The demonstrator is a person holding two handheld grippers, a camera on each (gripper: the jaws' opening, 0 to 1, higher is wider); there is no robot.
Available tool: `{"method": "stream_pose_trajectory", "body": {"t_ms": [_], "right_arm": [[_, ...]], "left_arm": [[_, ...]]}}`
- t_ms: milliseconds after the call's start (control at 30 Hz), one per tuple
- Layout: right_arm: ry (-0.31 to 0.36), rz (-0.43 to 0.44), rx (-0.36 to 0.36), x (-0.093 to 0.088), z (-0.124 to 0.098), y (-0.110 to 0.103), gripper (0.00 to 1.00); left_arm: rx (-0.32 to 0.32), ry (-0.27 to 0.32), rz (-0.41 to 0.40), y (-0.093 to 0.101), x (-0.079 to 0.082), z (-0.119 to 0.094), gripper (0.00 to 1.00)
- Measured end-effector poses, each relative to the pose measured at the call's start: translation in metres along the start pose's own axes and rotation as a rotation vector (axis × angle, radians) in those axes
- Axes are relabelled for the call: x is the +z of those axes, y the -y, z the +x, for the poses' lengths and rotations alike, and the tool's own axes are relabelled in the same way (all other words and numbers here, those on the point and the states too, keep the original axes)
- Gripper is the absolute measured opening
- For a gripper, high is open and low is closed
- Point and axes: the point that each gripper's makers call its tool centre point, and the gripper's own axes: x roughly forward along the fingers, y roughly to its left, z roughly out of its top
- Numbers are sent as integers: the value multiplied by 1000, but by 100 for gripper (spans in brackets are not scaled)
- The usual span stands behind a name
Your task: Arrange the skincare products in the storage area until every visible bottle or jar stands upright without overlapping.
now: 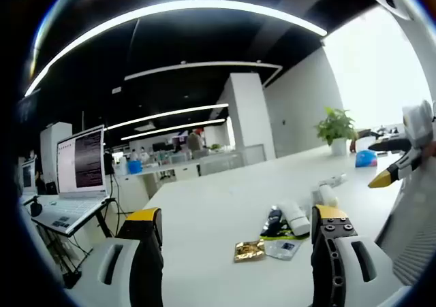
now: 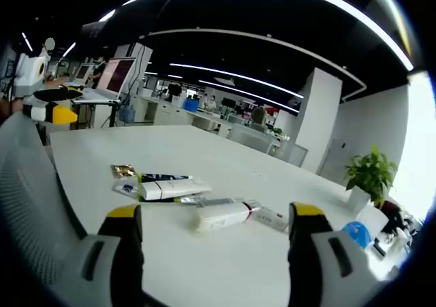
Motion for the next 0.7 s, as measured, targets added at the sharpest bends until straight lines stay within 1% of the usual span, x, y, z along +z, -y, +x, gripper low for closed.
{"method": "stream_pose_trajectory", "body": {"t_ms": [200, 433, 700], "right_arm": [[-9, 1, -2, -2, 0, 1, 88], [-21, 1, 12, -5, 1, -1, 87], [-36, -4, 11, -7, 1, -1, 87]], "left_arm": [[3, 0, 4, 0, 0, 0, 88], [9, 1, -4, -1, 0, 0, 87], [10, -8, -6, -1, -2, 0, 85]]}}
